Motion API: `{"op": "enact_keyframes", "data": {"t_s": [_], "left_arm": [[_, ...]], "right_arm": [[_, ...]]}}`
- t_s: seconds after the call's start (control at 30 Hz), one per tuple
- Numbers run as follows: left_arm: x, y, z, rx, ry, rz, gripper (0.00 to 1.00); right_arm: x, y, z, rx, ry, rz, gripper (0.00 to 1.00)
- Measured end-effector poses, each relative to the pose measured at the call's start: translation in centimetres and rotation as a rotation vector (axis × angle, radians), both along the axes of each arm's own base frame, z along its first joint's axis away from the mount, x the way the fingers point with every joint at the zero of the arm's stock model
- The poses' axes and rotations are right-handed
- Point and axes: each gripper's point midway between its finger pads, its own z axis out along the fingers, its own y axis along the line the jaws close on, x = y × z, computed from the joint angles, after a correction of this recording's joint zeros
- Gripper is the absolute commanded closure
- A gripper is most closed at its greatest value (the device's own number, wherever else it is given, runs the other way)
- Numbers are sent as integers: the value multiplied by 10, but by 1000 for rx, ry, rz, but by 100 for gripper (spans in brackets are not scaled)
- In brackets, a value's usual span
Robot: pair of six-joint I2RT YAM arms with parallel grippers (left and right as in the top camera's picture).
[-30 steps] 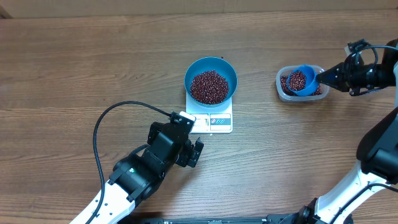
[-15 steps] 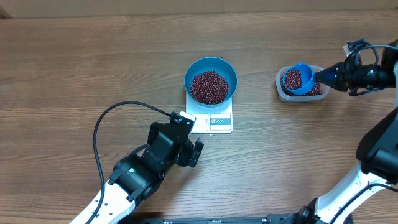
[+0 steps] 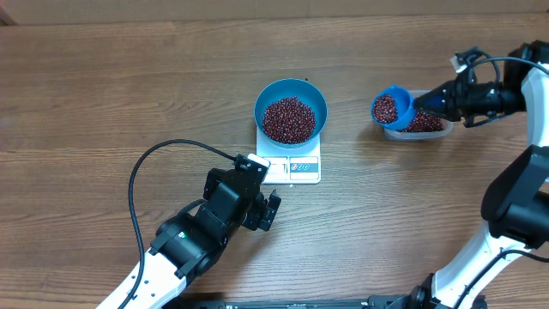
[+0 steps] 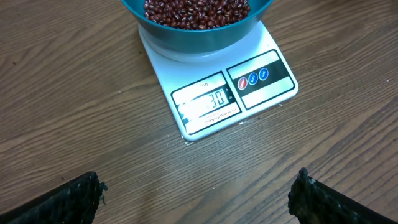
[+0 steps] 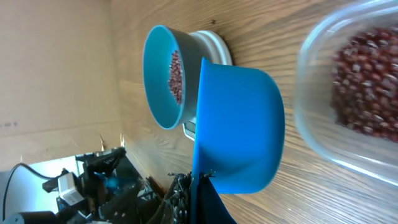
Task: Scoop item into bowl and weigh 150g on scale
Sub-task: 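Lift the filled scoop and carry it left over the teal bowl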
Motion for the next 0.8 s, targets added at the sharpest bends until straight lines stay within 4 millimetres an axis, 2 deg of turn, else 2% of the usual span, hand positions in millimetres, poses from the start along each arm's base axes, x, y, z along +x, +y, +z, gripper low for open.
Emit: {"op": "enact_keyframes", "data": {"t_s": [0.23, 0.57, 0.8], "left_arm": [[0, 0, 0, 0, 0, 0, 0], [0, 0, 0, 0, 0, 0, 0], [0, 0, 0, 0, 0, 0, 0]], "right_arm": [[6, 15, 24, -8, -50, 41, 96], [3, 55, 31, 1, -66, 138, 96], [5, 70, 41, 0, -103, 176, 96]]}}
